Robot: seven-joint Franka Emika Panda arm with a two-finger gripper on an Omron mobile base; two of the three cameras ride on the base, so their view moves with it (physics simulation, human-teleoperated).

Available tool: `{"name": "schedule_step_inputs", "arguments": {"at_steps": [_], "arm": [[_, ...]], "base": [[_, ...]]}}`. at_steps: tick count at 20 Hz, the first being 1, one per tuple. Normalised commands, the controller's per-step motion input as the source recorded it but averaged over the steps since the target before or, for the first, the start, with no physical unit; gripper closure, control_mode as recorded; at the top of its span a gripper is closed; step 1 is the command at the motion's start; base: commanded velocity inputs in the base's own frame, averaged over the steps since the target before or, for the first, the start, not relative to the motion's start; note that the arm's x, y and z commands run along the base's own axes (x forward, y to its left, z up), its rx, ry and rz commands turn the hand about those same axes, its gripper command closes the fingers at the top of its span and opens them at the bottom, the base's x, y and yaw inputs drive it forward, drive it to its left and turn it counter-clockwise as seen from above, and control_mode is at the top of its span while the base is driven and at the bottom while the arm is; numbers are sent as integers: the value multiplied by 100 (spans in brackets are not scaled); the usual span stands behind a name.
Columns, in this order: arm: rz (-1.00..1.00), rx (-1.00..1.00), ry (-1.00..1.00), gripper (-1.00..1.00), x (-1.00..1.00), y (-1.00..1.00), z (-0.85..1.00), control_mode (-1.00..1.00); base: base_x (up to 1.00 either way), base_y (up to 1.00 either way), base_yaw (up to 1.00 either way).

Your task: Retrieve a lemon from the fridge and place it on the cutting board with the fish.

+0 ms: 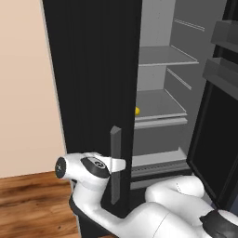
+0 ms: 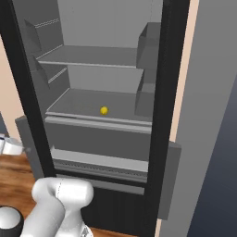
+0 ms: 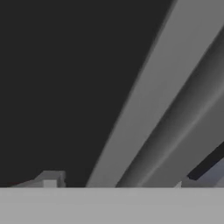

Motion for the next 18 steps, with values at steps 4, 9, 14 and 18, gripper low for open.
{"name": "schedule_step_inputs", "arguments": {"at_steps": [4, 9, 14, 18], "arm": [[0, 0, 1, -100, -20, 6, 0, -100], [-4, 0, 2, -100, -48, 9, 1, -100], [-1, 0, 0, -100, -79, -19, 19, -100], [0, 8, 2, -100, -77, -59, 75, -100]], "base": [[0, 0, 0], [0, 0, 0], [0, 0, 0], [0, 0, 0]]}}
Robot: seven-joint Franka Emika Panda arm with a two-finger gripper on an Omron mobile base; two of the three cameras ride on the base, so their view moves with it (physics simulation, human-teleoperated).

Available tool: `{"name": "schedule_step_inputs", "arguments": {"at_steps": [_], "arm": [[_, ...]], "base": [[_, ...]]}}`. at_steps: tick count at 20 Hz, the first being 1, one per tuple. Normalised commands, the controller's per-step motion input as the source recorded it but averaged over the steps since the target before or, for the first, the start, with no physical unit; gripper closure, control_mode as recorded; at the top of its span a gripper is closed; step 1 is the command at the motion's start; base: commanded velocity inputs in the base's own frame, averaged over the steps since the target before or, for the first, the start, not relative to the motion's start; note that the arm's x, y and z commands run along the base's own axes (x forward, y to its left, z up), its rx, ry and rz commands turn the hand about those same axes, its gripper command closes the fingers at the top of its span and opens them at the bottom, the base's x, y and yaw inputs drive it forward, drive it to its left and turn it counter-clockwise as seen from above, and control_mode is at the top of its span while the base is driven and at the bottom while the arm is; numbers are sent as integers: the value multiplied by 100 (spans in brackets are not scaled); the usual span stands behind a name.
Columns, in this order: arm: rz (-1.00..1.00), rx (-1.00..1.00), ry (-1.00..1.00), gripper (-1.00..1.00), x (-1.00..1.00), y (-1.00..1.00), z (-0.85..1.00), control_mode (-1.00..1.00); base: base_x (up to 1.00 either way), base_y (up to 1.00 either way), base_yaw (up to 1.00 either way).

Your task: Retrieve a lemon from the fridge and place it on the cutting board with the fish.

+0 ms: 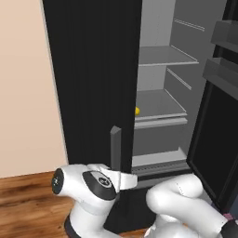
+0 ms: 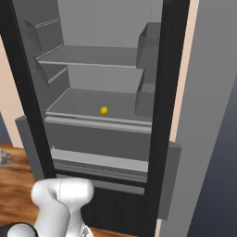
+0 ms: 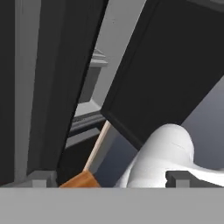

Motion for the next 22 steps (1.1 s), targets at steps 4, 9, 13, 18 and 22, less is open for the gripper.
{"name": "schedule_step_inputs", "arguments": {"at_steps": [4, 9, 13, 18, 22], "arm": [[0, 26, 22, -100, -39, -100, 89, -100], [12, 44, 21, -100, -20, -100, 73, -100], [4, 80, 1, -100, -2, -99, 1, -100], [1, 60, 1, -100, 11, -41, -23, -100], [12, 43, 16, -100, 47, 34, -97, -100]], "base": [[0, 0, 0], [0, 0, 0], [0, 0, 0], [0, 0, 0], [0, 0, 0]]}}
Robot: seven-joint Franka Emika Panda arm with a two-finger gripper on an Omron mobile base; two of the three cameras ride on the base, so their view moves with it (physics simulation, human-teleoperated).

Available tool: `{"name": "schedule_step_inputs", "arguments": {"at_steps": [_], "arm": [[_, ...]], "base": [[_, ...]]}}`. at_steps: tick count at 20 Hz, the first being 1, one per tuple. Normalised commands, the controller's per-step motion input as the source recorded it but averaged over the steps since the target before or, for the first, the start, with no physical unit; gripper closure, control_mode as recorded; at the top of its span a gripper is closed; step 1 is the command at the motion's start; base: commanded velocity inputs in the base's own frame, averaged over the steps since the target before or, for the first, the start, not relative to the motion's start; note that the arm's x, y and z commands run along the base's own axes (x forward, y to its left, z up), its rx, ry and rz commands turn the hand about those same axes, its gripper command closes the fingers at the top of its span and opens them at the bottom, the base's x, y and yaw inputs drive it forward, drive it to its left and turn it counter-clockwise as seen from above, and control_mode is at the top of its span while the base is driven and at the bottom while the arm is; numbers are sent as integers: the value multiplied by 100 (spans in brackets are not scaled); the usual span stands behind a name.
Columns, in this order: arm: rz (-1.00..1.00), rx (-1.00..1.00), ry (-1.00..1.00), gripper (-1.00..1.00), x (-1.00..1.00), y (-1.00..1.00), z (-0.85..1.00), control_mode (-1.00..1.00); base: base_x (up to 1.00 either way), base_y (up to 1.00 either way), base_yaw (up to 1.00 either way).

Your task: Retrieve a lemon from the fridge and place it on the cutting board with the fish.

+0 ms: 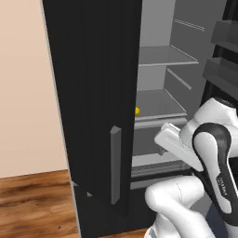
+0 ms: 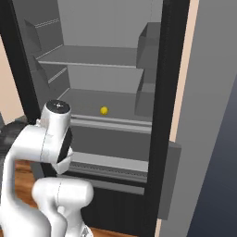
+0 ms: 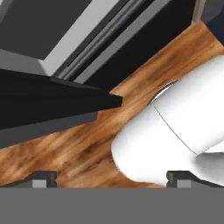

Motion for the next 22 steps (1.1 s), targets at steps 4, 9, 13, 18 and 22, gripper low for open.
{"name": "schedule_step_inputs", "arguments": {"at_steps": [4, 9, 13, 18, 22], "arm": [[8, 38, 18, -100, 68, 30, -66, -100], [11, 29, 9, -100, 52, 16, -35, -100], [10, 12, 4, -100, 25, 11, -22, -100], [5, 2, 2, -100, 50, 7, -3, -100], [4, 8, 15, -100, 76, 1, 0, -100]], "base": [[0, 0, 0], [0, 0, 0], [0, 0, 0], [0, 0, 0], [0, 0, 0]]}}
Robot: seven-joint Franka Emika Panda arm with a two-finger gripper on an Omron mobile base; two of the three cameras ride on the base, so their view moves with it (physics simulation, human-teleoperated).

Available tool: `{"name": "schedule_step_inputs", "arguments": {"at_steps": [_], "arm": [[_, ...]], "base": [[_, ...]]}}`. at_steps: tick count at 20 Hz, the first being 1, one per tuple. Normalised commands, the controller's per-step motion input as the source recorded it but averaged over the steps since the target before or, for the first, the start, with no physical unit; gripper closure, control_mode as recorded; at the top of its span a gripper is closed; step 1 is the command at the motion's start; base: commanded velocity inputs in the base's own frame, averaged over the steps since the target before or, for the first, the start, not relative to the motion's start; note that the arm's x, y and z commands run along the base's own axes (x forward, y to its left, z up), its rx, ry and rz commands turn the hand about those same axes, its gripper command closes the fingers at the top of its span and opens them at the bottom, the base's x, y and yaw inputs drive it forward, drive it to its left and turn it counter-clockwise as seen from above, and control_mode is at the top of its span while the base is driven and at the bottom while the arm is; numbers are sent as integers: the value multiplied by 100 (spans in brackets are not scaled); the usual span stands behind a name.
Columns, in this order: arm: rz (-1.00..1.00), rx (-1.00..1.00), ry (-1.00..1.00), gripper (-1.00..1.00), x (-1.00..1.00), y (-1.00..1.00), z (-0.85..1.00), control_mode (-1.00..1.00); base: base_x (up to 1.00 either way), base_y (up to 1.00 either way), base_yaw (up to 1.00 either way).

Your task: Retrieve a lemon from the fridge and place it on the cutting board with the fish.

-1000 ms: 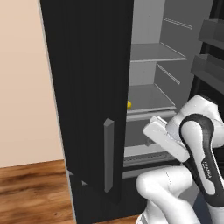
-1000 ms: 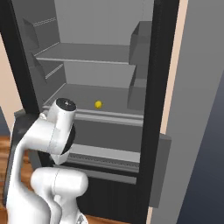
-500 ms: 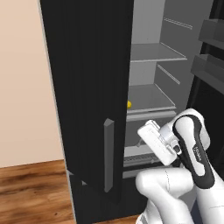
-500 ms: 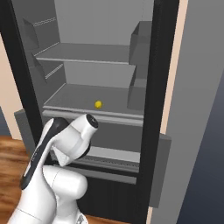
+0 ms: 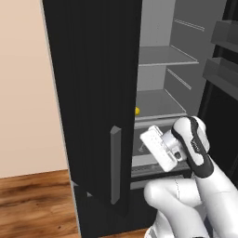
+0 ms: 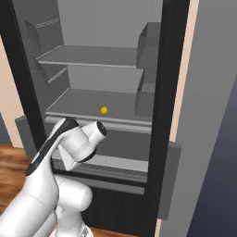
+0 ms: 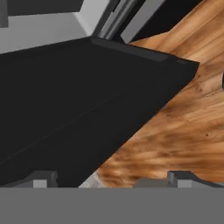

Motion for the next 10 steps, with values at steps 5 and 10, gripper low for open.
{"name": "schedule_step_inputs", "arguments": {"at_steps": [5, 10], "arm": [[6, 3, 3, -100, 34, 37, -4, -100], [6, 1, 1, -100, 33, 56, 0, -100]], "base": [[0, 0, 0], [0, 0, 0]]}}
